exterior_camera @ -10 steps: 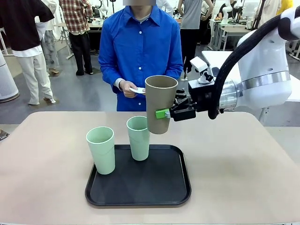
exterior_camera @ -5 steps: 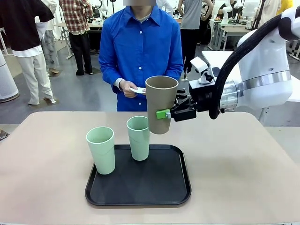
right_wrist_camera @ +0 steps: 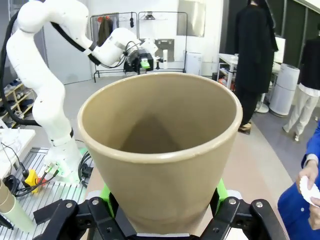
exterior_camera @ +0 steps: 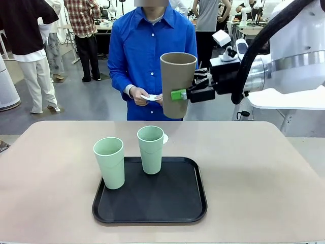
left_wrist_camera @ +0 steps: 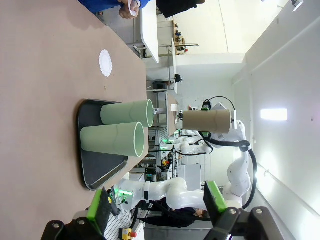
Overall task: Place coasters on the table and set cups on them.
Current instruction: Pick up one Reusable plastic cup and place it on a coaster set by the human.
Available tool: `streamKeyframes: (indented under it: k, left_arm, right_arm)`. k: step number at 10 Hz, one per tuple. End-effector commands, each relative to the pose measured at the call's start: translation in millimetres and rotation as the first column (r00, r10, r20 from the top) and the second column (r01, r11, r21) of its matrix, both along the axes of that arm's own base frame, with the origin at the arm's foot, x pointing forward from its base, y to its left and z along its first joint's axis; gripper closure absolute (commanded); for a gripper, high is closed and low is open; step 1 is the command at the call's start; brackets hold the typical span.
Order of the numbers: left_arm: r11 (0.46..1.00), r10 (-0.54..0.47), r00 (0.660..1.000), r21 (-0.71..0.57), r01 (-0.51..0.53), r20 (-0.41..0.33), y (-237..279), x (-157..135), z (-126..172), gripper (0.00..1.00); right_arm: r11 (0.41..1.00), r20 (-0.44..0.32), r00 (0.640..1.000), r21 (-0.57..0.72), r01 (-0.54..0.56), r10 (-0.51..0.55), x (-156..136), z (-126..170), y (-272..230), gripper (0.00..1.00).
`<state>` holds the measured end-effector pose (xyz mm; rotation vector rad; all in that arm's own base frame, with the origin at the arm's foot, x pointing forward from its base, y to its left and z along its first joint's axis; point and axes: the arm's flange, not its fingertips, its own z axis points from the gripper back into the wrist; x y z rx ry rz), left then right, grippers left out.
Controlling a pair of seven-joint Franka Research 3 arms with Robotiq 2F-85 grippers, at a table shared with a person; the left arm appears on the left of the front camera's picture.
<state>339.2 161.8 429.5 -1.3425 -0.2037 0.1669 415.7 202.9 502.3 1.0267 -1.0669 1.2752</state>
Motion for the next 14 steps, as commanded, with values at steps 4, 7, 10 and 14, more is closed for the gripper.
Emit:
streamKeyframes:
  k: [4, 7, 10, 14]
  left_arm:
    - [1.0, 0.003, 1.0, -0.012, -0.003, 0.02, 2, -1, 1, 0.0]
    - [1.0, 0.003, 1.0, -0.012, -0.003, 0.02, 2, -1, 1, 0.0]
    - [1.0, 0.003, 1.0, -0.012, -0.003, 0.02, 2, -1, 1, 0.0]
    - [1.0, 0.003, 1.0, -0.012, -0.003, 0.02, 2, -1, 1, 0.0]
  right_arm:
    - [0.999, -0.08, 0.997, 0.047, 0.01, -0.006, 118, -43, -27, 0.15]
    - [1.0, -0.082, 0.997, 0.025, -0.016, 0.018, 148, -63, -20, 0.15]
    - [0.999, -0.107, 0.994, 0.037, 0.026, -0.022, 143, -68, -28, 0.15]
    - [0.996, -0.092, 0.994, 0.051, 0.068, -0.063, 160, -85, -19, 0.15]
